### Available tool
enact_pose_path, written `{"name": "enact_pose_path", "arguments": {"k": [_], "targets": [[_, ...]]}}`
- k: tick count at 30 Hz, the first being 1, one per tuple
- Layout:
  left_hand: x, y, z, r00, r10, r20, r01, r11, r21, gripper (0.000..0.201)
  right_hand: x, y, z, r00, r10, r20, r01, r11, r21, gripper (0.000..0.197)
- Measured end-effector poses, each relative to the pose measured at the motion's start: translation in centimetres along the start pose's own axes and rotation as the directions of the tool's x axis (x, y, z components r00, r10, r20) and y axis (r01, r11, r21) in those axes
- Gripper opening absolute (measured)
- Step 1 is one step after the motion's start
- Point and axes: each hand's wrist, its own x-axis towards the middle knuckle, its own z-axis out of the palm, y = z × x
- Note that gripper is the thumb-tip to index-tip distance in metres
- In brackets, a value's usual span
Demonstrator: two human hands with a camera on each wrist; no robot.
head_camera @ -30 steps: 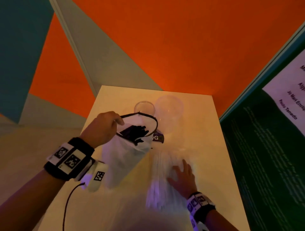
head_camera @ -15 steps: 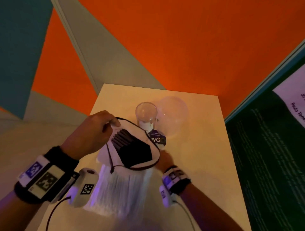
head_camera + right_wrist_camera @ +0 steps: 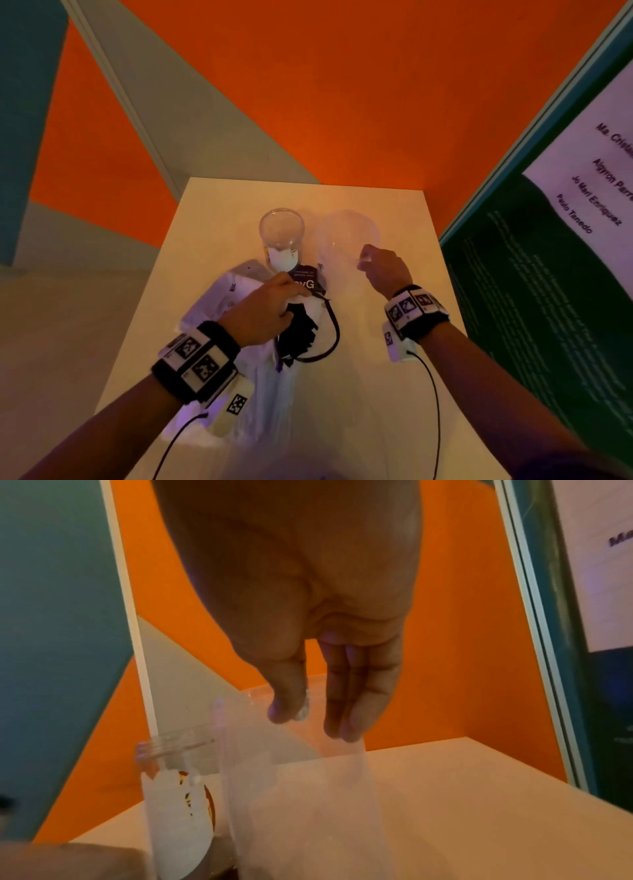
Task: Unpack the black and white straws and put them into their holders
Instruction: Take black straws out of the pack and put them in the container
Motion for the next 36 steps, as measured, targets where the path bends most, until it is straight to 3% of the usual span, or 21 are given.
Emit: {"name": "enact_pose_path", "arguments": {"k": [6,9,11,13,14,16,18,20,23,26,28,31,32,34,36], "targets": [[-0.3,0.5,1.9,0.997,0.023,0.076,-0.027,0.998,0.053,0.049,-7.8,3.7,-1.0,0.985,0.069,0.158,-0.045,0.988,-0.15,0.013],[-1.2,0.5,2.9,0.994,0.016,0.112,-0.026,0.996,0.081,0.051,-11.5,3.7,-1.5,0.964,0.127,0.234,-0.063,0.962,-0.264,0.026],[-2.0,0.5,3.6,0.991,0.027,0.132,-0.039,0.996,0.086,0.052,-13.9,3.1,-1.7,0.972,0.125,0.199,-0.045,0.931,-0.363,0.037],[-2.6,0.6,4.2,0.989,0.044,0.138,-0.055,0.995,0.08,0.054,-15.9,1.4,-1.1,0.986,0.022,0.165,0.038,0.936,-0.35,0.031],[-2.9,0.7,4.4,0.989,0.052,0.138,-0.062,0.995,0.073,0.055,-16.6,0.2,-0.4,0.976,-0.055,0.213,0.12,0.945,-0.305,0.026],[-3.4,0.9,4.9,0.988,0.066,0.137,-0.075,0.996,0.057,0.056,-17.4,-2.3,2.0,0.899,-0.21,0.384,0.279,0.951,-0.135,0.024],[-4.1,1.3,5.3,0.985,0.097,0.14,-0.103,0.994,0.036,0.056,-17.5,-4.2,5.1,0.854,-0.288,0.433,0.301,0.953,0.04,0.028],[-4.8,1.4,5.7,0.983,0.127,0.129,-0.131,0.991,0.021,0.058,-17.2,-4.4,7.9,0.896,-0.264,0.356,0.245,0.965,0.097,0.06],[-5.6,0.4,5.5,0.997,0.054,0.061,-0.059,0.994,0.091,0.059,-17.5,-3.1,11.1,0.934,-0.223,0.28,0.21,0.975,0.079,0.11],[-6.1,-0.6,5.5,0.999,-0.023,0.043,0.017,0.988,0.153,0.058,-17.8,-1.8,12.5,0.933,-0.2,0.3,0.197,0.98,0.04,0.124],[-6.4,-0.5,6.0,0.997,-0.025,0.079,0.013,0.99,0.139,0.06,-17.6,-1.9,12.7,0.923,-0.185,0.339,0.193,0.981,0.01,0.111],[-6.7,-0.4,6.7,0.994,0.058,0.089,-0.065,0.995,0.077,0.058,-17.3,-3.8,12.5,0.926,-0.31,0.216,0.31,0.95,0.031,0.045],[-6.6,-0.3,6.9,0.992,0.091,0.083,-0.096,0.994,0.055,0.057,-17.3,-4.5,12.6,0.912,-0.374,0.17,0.379,0.926,0.006,0.035],[-6.4,-0.2,7.3,0.987,0.146,0.066,-0.148,0.988,0.035,0.05,-17.2,-5.5,13.4,0.882,-0.447,0.15,0.465,0.878,-0.116,0.039],[-6.3,-0.1,7.7,0.982,0.179,0.055,-0.181,0.982,0.045,0.044,-16.8,-6.0,14.0,0.914,-0.381,0.143,0.405,0.882,-0.239,0.042]]}}
